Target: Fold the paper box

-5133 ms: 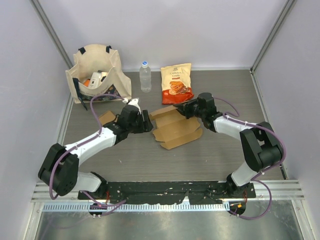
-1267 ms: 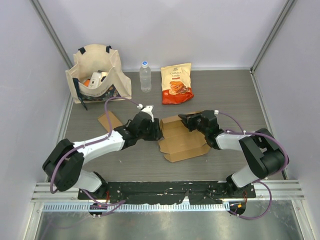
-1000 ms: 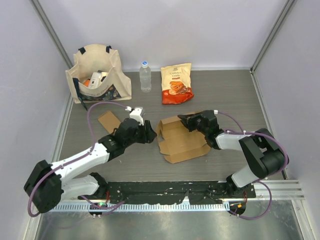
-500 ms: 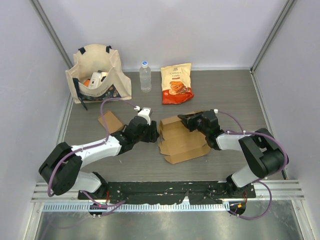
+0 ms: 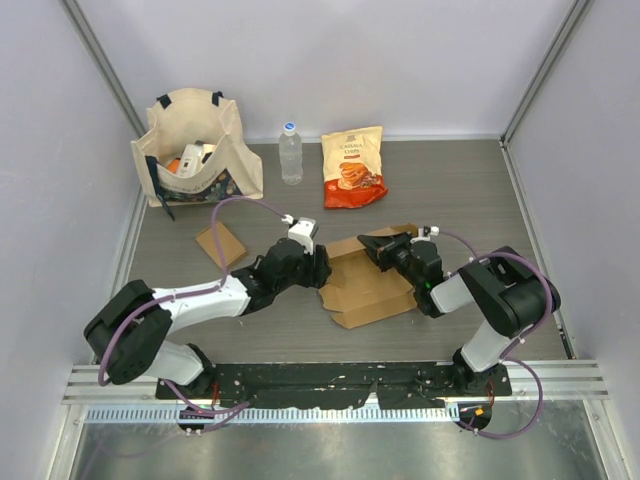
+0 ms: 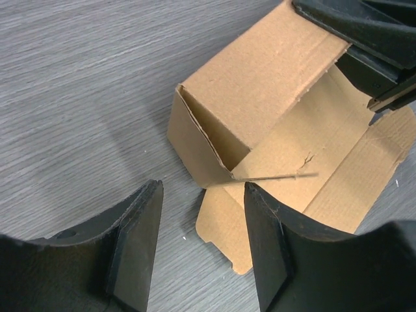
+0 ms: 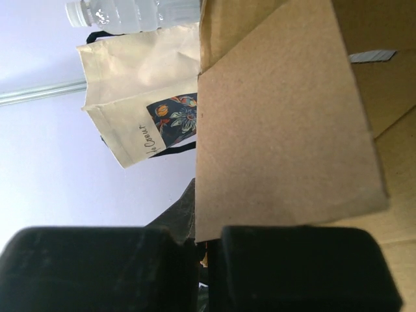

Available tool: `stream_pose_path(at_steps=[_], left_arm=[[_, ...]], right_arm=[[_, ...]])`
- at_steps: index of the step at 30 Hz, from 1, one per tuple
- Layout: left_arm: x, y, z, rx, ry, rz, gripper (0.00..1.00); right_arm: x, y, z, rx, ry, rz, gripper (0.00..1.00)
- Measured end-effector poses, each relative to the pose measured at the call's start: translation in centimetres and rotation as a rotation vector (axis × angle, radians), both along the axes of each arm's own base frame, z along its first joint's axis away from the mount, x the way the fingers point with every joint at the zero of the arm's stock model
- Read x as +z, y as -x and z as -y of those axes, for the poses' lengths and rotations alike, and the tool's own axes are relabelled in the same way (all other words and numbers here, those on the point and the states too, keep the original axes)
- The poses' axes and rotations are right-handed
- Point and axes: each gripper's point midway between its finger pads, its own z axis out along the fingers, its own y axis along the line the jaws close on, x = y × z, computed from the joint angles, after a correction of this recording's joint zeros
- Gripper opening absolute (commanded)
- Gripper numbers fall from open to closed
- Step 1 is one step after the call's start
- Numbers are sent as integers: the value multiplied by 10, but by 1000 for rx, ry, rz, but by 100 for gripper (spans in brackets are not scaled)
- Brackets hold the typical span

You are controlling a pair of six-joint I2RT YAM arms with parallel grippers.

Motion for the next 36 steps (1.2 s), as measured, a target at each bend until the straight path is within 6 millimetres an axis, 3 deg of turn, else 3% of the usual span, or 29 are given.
stream_pose_path(at_steps=[16, 22, 29, 36], left_arm=[[-21, 13, 7, 42, -13, 127, 57], [-15, 6, 13, 93, -19, 206, 59], [-27, -14, 19, 177, -92, 242, 50], [-34, -38, 17, 325, -192, 286, 68]], right_arm=[[-12, 11, 4, -31, -13, 102, 1], [-13, 10, 3, -54, -14, 100, 1], [-13, 11, 3, -62, -31, 86, 1], [-11, 14, 3, -73, -46, 79, 1]])
